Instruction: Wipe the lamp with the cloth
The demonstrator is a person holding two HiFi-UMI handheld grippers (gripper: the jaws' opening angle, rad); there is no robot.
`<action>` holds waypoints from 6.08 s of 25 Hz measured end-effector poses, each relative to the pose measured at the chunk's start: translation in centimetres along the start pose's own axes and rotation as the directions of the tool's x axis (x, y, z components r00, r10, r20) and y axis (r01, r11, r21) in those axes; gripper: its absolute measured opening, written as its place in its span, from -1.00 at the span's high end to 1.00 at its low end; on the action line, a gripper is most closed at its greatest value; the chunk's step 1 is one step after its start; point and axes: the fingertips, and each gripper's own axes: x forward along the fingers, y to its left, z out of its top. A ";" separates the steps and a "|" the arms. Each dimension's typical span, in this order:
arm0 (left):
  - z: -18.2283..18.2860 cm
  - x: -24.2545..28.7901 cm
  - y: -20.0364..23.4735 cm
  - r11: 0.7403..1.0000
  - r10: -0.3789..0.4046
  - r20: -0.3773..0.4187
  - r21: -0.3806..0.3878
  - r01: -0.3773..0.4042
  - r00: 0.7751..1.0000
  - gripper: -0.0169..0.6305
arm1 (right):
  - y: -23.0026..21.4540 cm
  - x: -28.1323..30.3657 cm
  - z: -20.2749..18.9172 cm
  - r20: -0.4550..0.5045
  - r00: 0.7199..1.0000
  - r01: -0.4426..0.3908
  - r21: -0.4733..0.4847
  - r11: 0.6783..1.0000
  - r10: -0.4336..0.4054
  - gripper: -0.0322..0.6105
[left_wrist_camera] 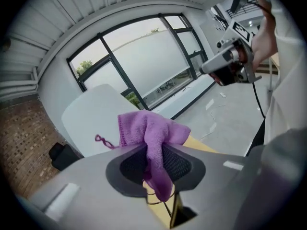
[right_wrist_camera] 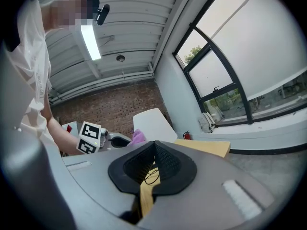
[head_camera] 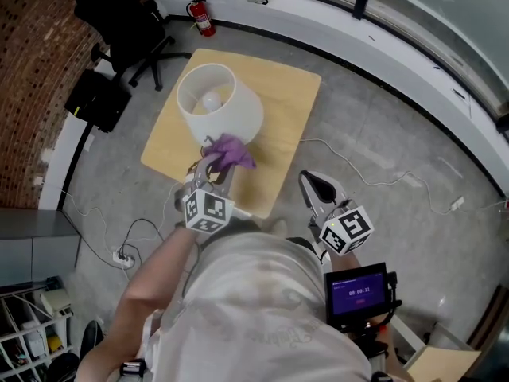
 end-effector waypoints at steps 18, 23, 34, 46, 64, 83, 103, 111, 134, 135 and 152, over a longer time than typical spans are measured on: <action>9.9 1.1 7.0 0.983 0.120 -0.001 0.138 -0.119 0.993 0.68 | -1.6 -0.3 0.9 0.070 0.996 0.057 0.049 0.997 -0.060 0.86; 7.3 3.4 4.3 0.990 0.064 -0.050 0.129 -0.058 0.997 0.68 | -2.6 -1.5 -0.5 0.060 0.993 0.098 0.075 0.992 -0.103 0.86; 2.5 3.0 -3.1 0.992 -0.090 -0.157 0.071 0.102 0.984 0.68 | -1.4 -6.0 -0.8 0.063 0.990 0.121 0.075 0.990 -0.126 0.86; 6.7 -5.9 3.4 0.940 -0.021 0.271 -0.324 0.112 0.962 0.68 | 0.7 -0.2 0.5 -0.029 0.999 -0.027 0.003 1.000 0.027 0.85; 1.7 -7.8 20.3 0.811 0.211 0.459 -0.575 0.108 0.863 0.68 | 10.2 10.2 0.1 -0.087 0.995 -0.065 -0.083 0.994 0.058 0.86; -1.9 -1.4 18.2 0.702 0.056 0.526 -0.625 0.341 0.848 0.68 | 7.8 11.0 -0.1 -0.081 0.987 0.135 -0.062 0.989 -0.140 0.86; -8.8 4.5 17.7 0.688 -0.072 0.383 -0.649 0.324 0.921 0.68 | 7.6 12.9 0.5 -0.069 0.979 0.188 -0.068 0.980 -0.192 0.86; -0.4 1.1 24.1 0.676 -0.076 0.616 -0.546 0.494 0.784 0.68 | 7.8 13.0 0.9 -0.049 0.973 0.220 -0.067 0.973 -0.224 0.85; -4.7 9.4 19.9 0.593 -0.490 0.466 -0.442 0.673 0.737 0.68 | 7.7 11.0 -0.7 -0.065 0.940 0.334 -0.035 0.942 -0.335 0.85; -5.4 10.1 19.6 0.594 -0.487 0.443 -0.464 0.657 0.753 0.68 | 7.6 11.1 -0.7 -0.066 0.940 0.332 -0.037 0.942 -0.334 0.86; 3.3 7.5 26.6 0.470 -0.519 0.701 -0.243 0.849 0.488 0.67 | 8.3 11.8 1.4 -0.015 0.937 0.346 -0.074 0.935 -0.348 0.85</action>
